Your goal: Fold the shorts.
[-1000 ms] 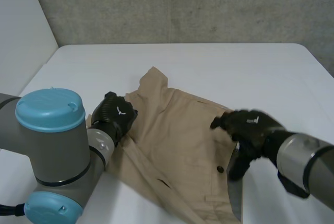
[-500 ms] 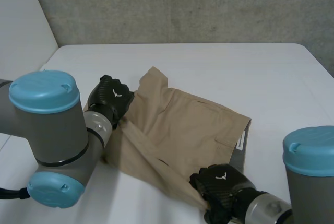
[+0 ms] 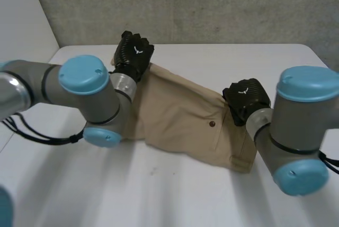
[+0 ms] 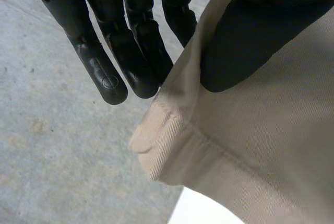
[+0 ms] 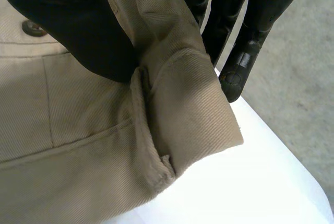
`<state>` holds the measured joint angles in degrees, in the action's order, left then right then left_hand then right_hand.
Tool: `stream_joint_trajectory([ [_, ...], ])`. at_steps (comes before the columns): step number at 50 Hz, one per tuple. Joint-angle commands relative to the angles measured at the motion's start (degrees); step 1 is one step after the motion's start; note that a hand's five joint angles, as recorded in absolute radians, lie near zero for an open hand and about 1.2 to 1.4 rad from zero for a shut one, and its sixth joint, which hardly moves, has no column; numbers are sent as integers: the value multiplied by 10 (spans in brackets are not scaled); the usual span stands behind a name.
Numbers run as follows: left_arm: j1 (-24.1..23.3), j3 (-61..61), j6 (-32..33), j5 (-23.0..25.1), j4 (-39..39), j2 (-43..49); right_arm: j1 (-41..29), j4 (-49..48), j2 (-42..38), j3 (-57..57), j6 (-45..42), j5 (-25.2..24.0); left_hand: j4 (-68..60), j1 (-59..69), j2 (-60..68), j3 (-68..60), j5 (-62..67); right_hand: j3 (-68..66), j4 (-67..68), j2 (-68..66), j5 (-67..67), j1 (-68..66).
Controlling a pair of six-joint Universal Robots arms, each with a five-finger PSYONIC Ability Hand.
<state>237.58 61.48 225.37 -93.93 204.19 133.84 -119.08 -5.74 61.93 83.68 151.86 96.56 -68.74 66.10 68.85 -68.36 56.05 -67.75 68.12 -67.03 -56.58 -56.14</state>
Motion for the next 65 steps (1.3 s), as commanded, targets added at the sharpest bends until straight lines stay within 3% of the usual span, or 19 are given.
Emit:
stream_joint_trajectory([
  [1,1,-36,-2,2,11,57,9,-34,-46,-30,4,14,-113,139,112,-116,140,-123,119,-130,-134,-239],
  [2,0,-36,-3,2,12,63,9,-39,-50,-30,4,14,-85,111,83,-88,111,-23,19,-30,-35,-139],
  [3,-2,-36,-3,3,14,70,9,-52,-57,-31,3,12,116,-89,-117,112,-89,316,-320,309,304,200],
  [5,-4,-36,-3,2,15,76,9,-62,-66,-33,1,14,419,-392,-420,415,-392,577,-581,570,566,461],
  [6,-4,-36,-3,2,17,77,9,-68,-68,-34,-1,15,582,-556,-583,578,-555,577,-581,570,566,461],
  [13,-9,-21,-13,-5,38,63,13,-79,-33,-30,4,17,587,-561,-588,584,-560,577,-581,570,566,461],
  [18,-4,41,-40,-15,37,-24,14,-53,58,6,4,16,587,-561,-588,584,-560,577,-581,570,566,461],
  [21,-2,133,-84,-14,34,-110,17,19,118,40,6,11,587,-561,-588,584,-560,577,-581,570,566,461],
  [26,-1,241,-143,-11,30,-197,24,104,152,103,47,-27,587,-561,-588,584,-560,557,-560,549,545,441],
  [32,2,350,-220,-9,19,-265,46,93,152,178,135,-87,587,-561,-588,584,-560,520,-523,512,508,403],
  [37,2,388,-249,-9,3,-286,65,16,138,229,177,-138,587,-561,-588,584,-560,410,-414,403,399,294],
  [48,6,398,-255,-9,-19,-295,72,-80,71,233,173,-125,587,-561,-588,584,-560,213,-217,206,202,97],
  [54,8,401,-255,-7,-19,-293,75,-80,52,221,172,-124,587,-561,-588,584,-560,-122,119,-130,-134,-238],
  [60,9,401,-255,-8,-19,-294,111,-74,72,228,151,-127,587,-561,-588,584,-560,-123,119,-130,-134,-239],
  [65,11,403,-254,-9,-21,-299,170,-66,123,246,55,-128,587,-561,-588,584,-560,-123,119,-130,-134,-239],
])
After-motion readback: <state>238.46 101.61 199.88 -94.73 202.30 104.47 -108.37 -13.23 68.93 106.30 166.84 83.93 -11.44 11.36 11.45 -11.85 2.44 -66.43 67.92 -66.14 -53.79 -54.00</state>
